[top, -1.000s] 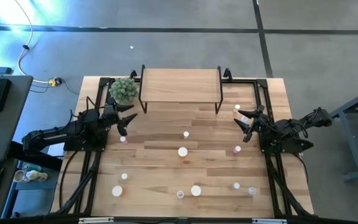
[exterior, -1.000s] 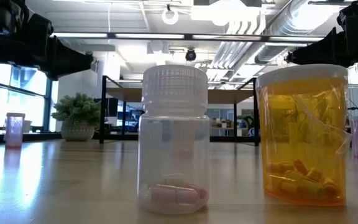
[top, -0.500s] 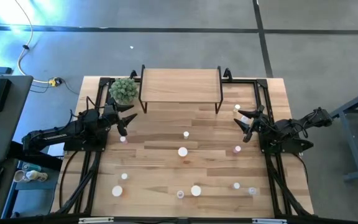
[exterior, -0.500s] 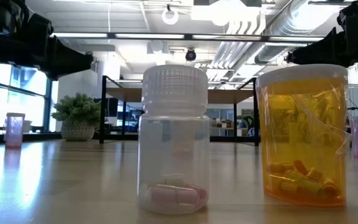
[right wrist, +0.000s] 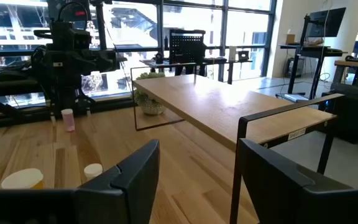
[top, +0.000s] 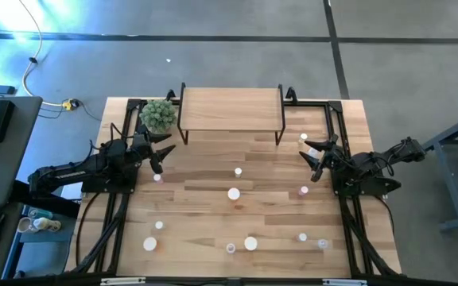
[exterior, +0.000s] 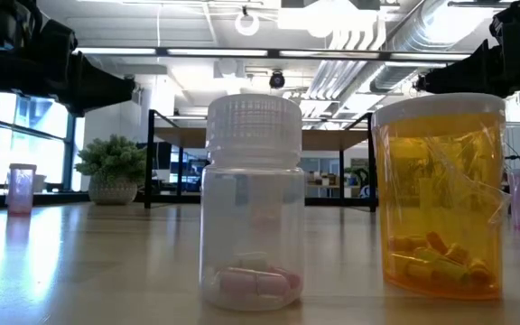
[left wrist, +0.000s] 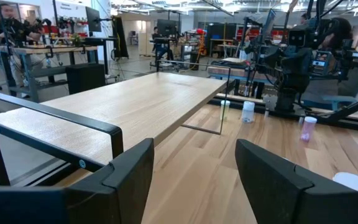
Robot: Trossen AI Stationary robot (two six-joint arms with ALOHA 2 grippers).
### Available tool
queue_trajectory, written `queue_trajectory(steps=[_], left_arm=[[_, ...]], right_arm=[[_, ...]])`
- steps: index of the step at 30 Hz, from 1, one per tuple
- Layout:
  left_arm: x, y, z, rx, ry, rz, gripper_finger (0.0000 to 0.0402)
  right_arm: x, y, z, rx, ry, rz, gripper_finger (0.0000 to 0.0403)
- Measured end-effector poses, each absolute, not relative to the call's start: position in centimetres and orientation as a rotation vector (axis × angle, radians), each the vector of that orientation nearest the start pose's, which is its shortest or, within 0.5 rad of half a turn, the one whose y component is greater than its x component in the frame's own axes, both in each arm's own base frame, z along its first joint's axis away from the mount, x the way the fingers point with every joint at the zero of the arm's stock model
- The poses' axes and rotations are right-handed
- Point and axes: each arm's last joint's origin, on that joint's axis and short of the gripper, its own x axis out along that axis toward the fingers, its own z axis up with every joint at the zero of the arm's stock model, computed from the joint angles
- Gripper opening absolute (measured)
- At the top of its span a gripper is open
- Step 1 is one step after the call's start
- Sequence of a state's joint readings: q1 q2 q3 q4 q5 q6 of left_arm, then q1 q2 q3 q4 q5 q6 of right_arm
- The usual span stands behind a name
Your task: Pick and place medicine bottles onto shelf by color
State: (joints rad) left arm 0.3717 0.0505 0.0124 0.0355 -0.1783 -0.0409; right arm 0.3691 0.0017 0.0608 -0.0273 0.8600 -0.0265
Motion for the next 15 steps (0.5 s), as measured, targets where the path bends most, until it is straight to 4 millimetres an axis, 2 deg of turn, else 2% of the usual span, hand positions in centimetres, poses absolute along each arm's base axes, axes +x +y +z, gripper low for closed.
queue_trajectory(steps=[15], left_arm=[[9.1, 4.1, 16.73, -0.04, -0.009, 0.55, 0.0216]], right_arm=[[8.59, 0.97, 18.11, -0.026, -0.015, -0.492, 0.0209]])
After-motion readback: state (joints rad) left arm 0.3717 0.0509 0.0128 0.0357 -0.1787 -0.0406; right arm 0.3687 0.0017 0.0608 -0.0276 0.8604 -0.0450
